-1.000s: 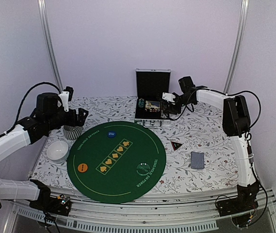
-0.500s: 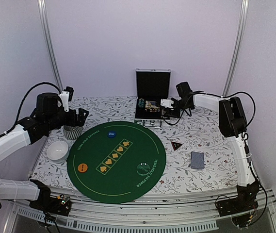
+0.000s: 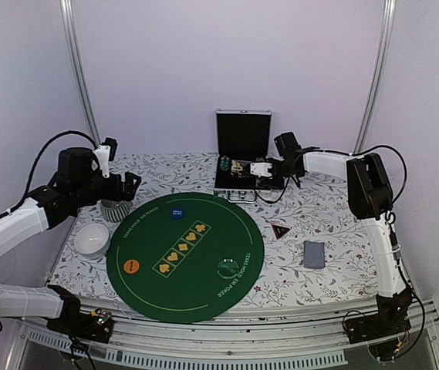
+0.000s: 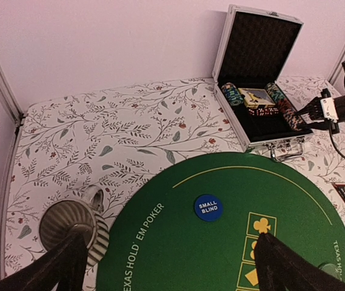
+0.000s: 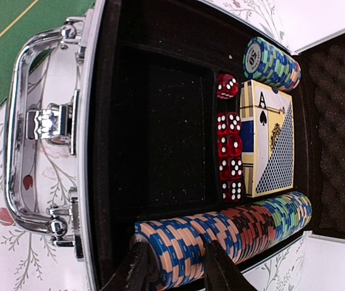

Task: Distribute texas hold em gaming equipment
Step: Move the chip case to the center of the board.

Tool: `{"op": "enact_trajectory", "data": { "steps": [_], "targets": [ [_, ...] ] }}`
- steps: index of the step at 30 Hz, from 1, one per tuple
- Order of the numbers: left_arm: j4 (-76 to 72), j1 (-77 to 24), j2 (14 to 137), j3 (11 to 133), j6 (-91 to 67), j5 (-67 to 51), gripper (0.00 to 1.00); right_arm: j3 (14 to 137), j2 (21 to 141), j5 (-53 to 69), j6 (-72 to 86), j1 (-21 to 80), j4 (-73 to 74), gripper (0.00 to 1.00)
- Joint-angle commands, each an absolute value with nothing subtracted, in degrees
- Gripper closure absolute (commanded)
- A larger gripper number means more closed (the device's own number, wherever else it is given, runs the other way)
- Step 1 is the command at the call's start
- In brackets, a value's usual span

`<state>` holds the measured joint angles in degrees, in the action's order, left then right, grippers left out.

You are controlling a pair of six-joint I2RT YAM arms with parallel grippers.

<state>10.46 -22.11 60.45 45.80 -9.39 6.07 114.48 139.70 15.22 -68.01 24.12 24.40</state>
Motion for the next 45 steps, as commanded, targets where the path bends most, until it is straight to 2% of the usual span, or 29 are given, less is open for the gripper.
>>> {"op": "enact_trajectory", "data": {
  "steps": [1, 13, 18, 27, 34, 45],
  "targets": [
    [9.2, -21.5, 59.8, 44.7, -8.8, 5.2, 0.02, 110.2, 137.6, 13.5, -69.9, 25.8, 27.3, 0.69],
    [9.2, -21.5, 59.9, 44.7, -8.9, 4.8, 0.02, 110.9, 136.4, 10.6, -69.9, 25.8, 26.2, 0.69],
    [9.2, -21.6, 59.9, 44.6, -9.0, 4.5, 0.02, 112.1, 136.3, 11.2, -69.4, 25.8, 25.8, 0.61],
    [9.1, -21.5, 59.7, 44.7, -9.0, 4.3, 0.02, 112.7, 137.5, 10.3, -69.7, 25.6, 25.8, 0.61],
    [9.1, -21.5, 59.7, 44.6, -9.0, 4.3, 0.02, 113.2, 139.0, 9.6, -69.2, 25.0, 26.1, 0.56],
    [9.1, -21.5, 59.7, 44.6, -8.9, 4.4, 0.02, 113.5, 140.5, 11.1, -69.2, 25.0, 29.1, 0.61]
  ]
}}
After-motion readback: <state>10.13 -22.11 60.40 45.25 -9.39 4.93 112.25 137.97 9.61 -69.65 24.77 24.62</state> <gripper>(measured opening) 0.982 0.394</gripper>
